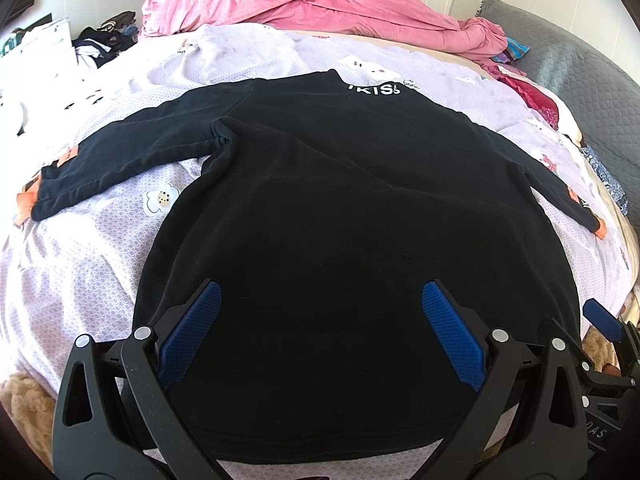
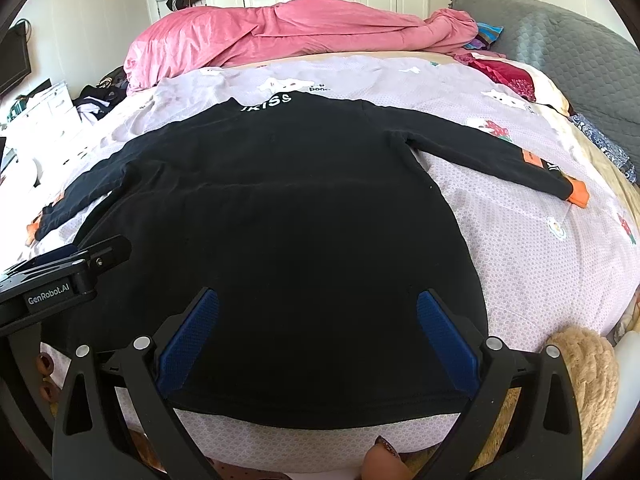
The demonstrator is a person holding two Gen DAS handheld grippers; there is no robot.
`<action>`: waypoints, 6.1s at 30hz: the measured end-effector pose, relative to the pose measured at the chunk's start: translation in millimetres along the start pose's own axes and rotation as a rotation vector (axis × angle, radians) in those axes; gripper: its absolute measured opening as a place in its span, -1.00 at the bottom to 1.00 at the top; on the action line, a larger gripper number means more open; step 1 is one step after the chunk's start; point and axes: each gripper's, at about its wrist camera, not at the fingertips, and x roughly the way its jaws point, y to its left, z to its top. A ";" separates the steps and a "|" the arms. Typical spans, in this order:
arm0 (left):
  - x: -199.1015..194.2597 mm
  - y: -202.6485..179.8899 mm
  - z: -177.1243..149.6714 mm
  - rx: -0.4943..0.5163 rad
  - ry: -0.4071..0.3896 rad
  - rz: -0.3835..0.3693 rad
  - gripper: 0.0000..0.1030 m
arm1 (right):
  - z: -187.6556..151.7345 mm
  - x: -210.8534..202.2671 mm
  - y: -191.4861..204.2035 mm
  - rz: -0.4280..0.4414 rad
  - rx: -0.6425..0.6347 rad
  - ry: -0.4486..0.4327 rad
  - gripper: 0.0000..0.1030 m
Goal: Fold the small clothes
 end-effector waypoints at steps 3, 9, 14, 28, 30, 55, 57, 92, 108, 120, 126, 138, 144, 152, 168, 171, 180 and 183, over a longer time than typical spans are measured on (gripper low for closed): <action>-0.2 -0.3 0.3 -0.001 0.000 0.001 0.84 | -0.1 0.2 -0.1 -0.001 0.000 -0.001 0.92; -1.2 0.5 1.0 -0.004 0.000 0.003 0.84 | 0.5 0.6 0.0 0.001 0.000 -0.002 0.92; -0.7 0.5 2.5 -0.005 0.002 0.003 0.84 | 0.6 0.4 -0.7 0.002 0.002 -0.004 0.92; 2.8 -4.5 9.6 -0.001 0.002 0.010 0.84 | 10.9 0.3 -8.3 -0.004 0.009 -0.019 0.92; 4.1 -5.9 12.7 0.000 0.002 0.011 0.84 | 15.1 1.3 -11.2 -0.007 0.013 -0.023 0.92; 32.9 -36.8 76.9 0.059 0.026 -0.060 0.84 | 64.5 28.3 -92.2 -0.068 0.178 -0.006 0.92; 36.1 -39.2 80.5 0.066 0.032 -0.067 0.84 | 67.8 30.2 -101.4 -0.081 0.200 -0.009 0.92; 106.4 -85.5 136.7 0.156 0.063 -0.105 0.84 | 99.2 117.3 -287.5 -0.309 0.713 0.077 0.92; 123.4 -75.3 138.0 0.138 0.072 -0.063 0.84 | 107.6 142.8 -333.3 -0.366 1.004 -0.089 0.92; 109.8 -42.9 140.4 0.105 0.076 -0.063 0.84 | 114.6 122.5 -320.4 -0.274 0.948 -0.247 -0.73; 104.2 -33.8 136.4 0.075 0.084 -0.102 0.84 | 141.8 103.2 -282.3 -0.130 0.771 -0.337 -0.75; 96.1 -14.5 132.1 0.014 0.100 -0.177 0.84 | 178.3 80.0 -177.5 0.070 0.366 -0.398 -0.75; 94.6 -4.7 132.7 -0.017 0.096 -0.198 0.84 | 181.3 86.8 -128.0 0.110 0.209 -0.362 -0.75; 96.8 13.1 136.0 -0.071 0.094 -0.218 0.84 | 173.0 105.1 -72.9 0.118 0.069 -0.309 -0.75; 105.6 35.7 138.1 -0.164 0.113 -0.270 0.84 | 129.8 134.5 33.6 0.103 -0.446 -0.158 0.16; 108.5 35.2 136.6 -0.173 0.124 -0.281 0.84 | 131.6 128.6 31.0 0.206 -0.420 -0.135 0.45; 117.6 17.5 124.3 -0.189 0.162 -0.414 0.84 | 161.2 118.4 -20.4 0.312 -0.141 -0.105 0.63; 120.1 3.1 121.6 -0.178 0.181 -0.451 0.83 | 166.6 119.9 -38.3 0.247 -0.092 -0.096 0.63</action>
